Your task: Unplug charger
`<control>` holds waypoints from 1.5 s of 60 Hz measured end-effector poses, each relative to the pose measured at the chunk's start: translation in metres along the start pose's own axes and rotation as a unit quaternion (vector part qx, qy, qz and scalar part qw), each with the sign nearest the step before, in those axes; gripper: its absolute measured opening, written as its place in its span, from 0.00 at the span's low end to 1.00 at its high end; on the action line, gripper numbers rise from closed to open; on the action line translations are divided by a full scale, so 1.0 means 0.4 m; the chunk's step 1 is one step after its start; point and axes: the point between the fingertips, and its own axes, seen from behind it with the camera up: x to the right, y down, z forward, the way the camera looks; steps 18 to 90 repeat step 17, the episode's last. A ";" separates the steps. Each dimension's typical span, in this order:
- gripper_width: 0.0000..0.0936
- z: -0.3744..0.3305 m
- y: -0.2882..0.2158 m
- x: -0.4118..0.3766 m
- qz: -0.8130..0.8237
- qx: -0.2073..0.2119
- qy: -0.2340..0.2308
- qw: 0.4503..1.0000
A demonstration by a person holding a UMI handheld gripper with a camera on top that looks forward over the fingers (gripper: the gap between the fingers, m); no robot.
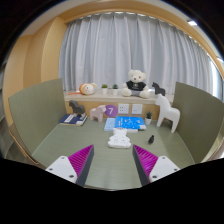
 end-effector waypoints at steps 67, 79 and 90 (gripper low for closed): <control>0.83 -0.013 0.062 0.005 0.002 -0.025 0.010 1.000; 0.83 -0.013 0.062 0.005 0.002 -0.025 0.010 1.000; 0.83 -0.013 0.062 0.005 0.002 -0.025 0.010 1.000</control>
